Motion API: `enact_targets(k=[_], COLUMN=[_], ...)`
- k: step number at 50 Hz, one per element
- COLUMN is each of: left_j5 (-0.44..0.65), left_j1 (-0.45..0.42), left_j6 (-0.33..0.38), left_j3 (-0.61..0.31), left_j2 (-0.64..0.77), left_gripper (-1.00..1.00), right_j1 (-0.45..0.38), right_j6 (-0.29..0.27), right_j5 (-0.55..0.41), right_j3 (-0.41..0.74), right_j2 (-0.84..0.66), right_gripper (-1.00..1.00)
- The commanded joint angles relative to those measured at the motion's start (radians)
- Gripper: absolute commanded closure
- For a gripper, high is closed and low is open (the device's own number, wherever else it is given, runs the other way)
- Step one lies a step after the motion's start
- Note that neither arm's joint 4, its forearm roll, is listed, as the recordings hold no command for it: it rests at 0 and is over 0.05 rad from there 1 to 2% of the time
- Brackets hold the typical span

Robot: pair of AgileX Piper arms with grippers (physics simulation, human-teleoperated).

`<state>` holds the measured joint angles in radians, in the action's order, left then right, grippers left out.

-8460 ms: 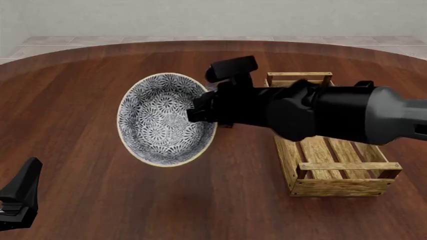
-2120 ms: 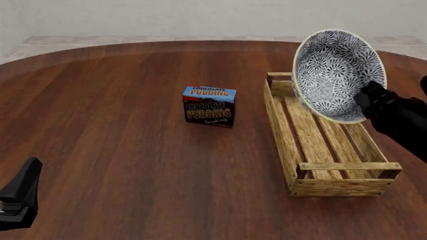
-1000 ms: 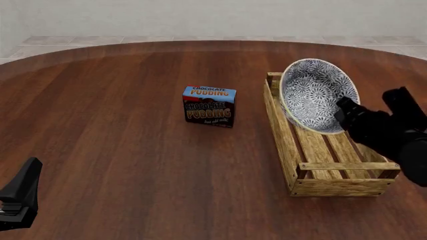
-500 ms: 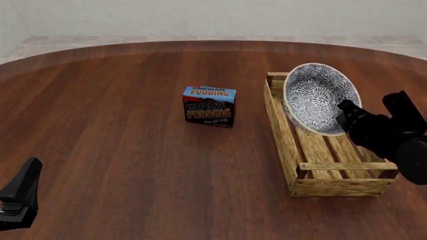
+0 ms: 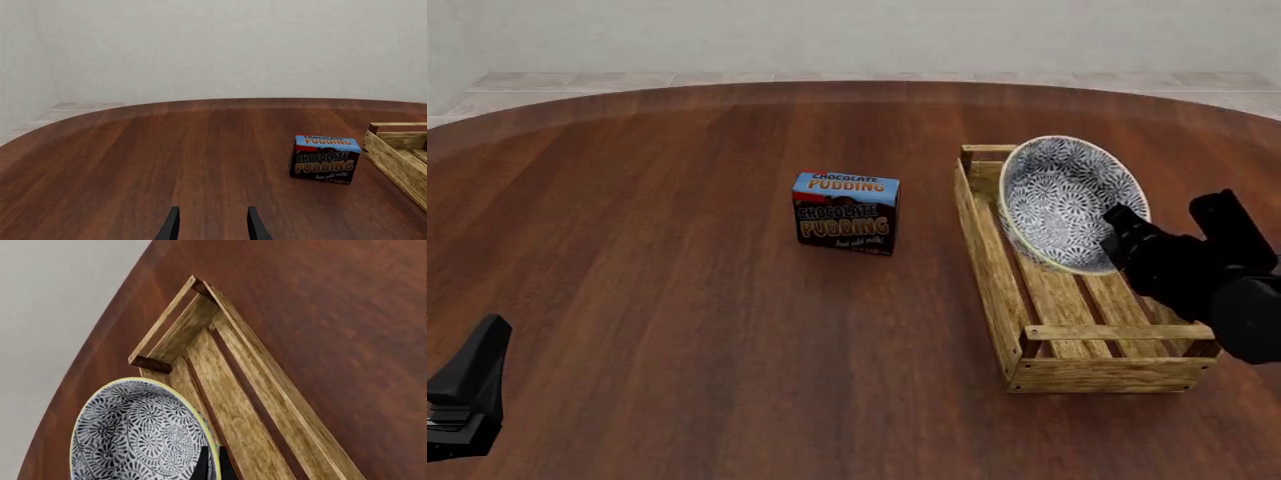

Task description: Pick up the bowl on the left and put it in the tray.

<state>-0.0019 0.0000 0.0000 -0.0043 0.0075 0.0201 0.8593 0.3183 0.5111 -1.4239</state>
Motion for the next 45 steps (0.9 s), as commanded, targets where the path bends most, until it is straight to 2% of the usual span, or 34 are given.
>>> enact_targets(k=[1, 26, 45], left_j5=[0.000, 0.000, 0.000], left_j1=[0.000, 0.000, 0.000], left_j6=[0.000, 0.000, 0.000], left_j3=[0.000, 0.000, 0.000], left_j2=[0.000, 0.000, 0.000], left_gripper=[-1.00, -1.00, -1.00], right_j1=[0.002, 0.008, -0.007], right_j6=[0.011, 0.014, 0.038], right_j5=[0.021, 0.061, 0.103], right_j3=[0.013, 0.021, 0.030], right_j2=[-0.039, -0.115, -0.191], right_gripper=[1.00, 1.00, 1.00])
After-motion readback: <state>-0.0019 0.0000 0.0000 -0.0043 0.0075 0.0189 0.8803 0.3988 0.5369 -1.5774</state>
